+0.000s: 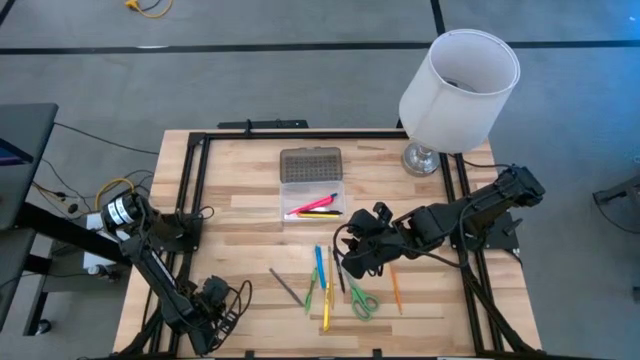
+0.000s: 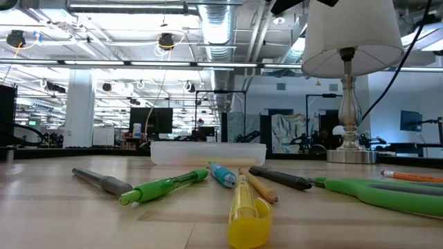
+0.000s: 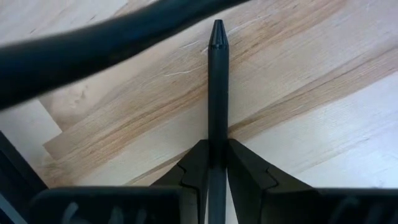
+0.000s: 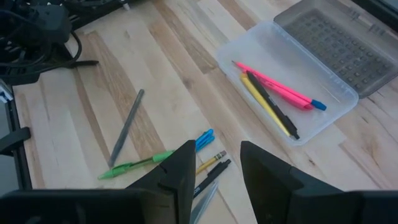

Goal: Pick & place school supplies into a supply box
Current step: Put the right black pen into the supply box

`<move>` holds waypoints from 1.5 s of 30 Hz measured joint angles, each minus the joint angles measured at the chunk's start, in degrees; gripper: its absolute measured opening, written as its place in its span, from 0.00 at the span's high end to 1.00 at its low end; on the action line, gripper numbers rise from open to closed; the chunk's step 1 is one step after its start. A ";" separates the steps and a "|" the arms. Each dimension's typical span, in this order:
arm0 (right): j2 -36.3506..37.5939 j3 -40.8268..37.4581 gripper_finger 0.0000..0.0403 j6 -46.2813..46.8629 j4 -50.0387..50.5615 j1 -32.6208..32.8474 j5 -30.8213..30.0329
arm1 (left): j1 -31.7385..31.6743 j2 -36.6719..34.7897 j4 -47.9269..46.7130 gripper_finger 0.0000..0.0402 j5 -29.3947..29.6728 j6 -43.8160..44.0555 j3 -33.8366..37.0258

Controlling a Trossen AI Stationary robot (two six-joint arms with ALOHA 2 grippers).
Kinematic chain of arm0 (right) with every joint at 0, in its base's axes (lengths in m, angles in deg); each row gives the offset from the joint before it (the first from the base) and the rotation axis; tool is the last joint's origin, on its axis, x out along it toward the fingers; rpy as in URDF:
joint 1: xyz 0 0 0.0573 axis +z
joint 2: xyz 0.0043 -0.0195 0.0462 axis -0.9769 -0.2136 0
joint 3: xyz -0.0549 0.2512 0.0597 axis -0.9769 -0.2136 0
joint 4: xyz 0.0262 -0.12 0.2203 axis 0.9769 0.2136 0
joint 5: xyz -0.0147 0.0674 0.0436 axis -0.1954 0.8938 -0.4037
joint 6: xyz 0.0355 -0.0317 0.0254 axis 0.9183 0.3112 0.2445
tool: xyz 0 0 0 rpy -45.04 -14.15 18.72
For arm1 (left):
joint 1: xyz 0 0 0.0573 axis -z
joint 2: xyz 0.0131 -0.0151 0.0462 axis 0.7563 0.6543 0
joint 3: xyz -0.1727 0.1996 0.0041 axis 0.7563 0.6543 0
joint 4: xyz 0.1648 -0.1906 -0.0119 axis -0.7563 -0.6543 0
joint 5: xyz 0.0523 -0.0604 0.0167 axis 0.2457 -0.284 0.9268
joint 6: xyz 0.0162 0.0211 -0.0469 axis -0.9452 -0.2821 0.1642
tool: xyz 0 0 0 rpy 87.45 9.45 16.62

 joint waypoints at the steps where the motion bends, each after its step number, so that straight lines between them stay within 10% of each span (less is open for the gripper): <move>1: 0.00 0.00 0.71 0.00 0.00 0.00 0.00 | -0.02 0.00 0.00 0.90 0.00 0.00 0.00; 29: 0.00 0.00 0.71 0.37 0.00 0.04 1.46 | -5.66 -2.58 -2.78 0.95 16.62 -8.01 0.39; 45: 0.00 0.00 0.71 6.21 0.02 3.46 1.29 | -29.87 -17.62 -1.32 0.95 27.34 -47.21 0.18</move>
